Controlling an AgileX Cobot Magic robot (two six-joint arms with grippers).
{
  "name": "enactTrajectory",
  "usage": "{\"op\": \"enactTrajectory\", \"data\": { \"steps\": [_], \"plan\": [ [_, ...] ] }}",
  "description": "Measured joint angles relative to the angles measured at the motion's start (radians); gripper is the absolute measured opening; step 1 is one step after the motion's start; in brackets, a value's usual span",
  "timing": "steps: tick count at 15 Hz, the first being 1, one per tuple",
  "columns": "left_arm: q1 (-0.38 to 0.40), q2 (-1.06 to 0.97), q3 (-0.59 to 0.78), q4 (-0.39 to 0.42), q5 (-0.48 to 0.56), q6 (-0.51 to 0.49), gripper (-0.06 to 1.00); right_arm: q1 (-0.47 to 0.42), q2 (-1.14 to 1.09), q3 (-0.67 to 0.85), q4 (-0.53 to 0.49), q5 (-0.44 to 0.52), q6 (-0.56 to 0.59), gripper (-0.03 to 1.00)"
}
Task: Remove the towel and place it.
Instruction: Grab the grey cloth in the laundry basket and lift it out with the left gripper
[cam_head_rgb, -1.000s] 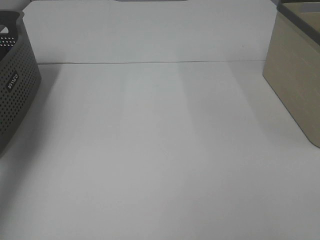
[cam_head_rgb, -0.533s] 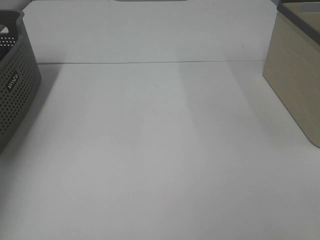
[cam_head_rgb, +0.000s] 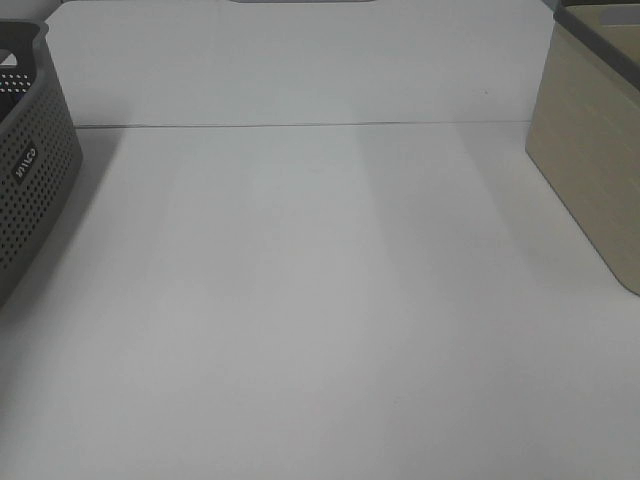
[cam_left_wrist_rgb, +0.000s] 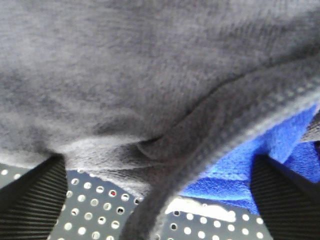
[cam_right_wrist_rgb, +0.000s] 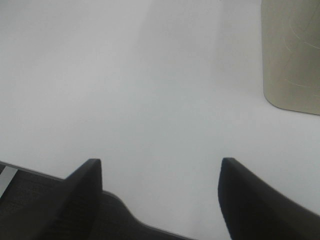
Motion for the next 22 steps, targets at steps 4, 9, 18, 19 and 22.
{"op": "enactTrajectory", "data": {
  "steps": [4,9,18,19,22],
  "plan": [
    [0.000,0.000,-0.001,0.001,-0.013,-0.028,0.40,0.000,0.000,0.000,0.000,0.000,0.000,0.66],
    [0.000,0.000,-0.001,0.002,-0.014,-0.121,0.01,0.000,0.000,0.000,0.000,0.000,0.000,0.66],
    [-0.057,-0.315,-0.001,-0.140,0.020,-0.296,0.01,0.000,0.000,0.000,0.000,0.000,0.000,0.66],
    [-0.057,-0.409,-0.001,-0.235,0.023,-0.298,0.01,0.000,0.000,0.000,0.000,0.000,0.000,0.66],
    [-0.057,-0.501,-0.001,-0.318,0.024,-0.298,0.00,0.000,0.000,0.000,0.000,0.000,0.000,0.66]
  ]
}}
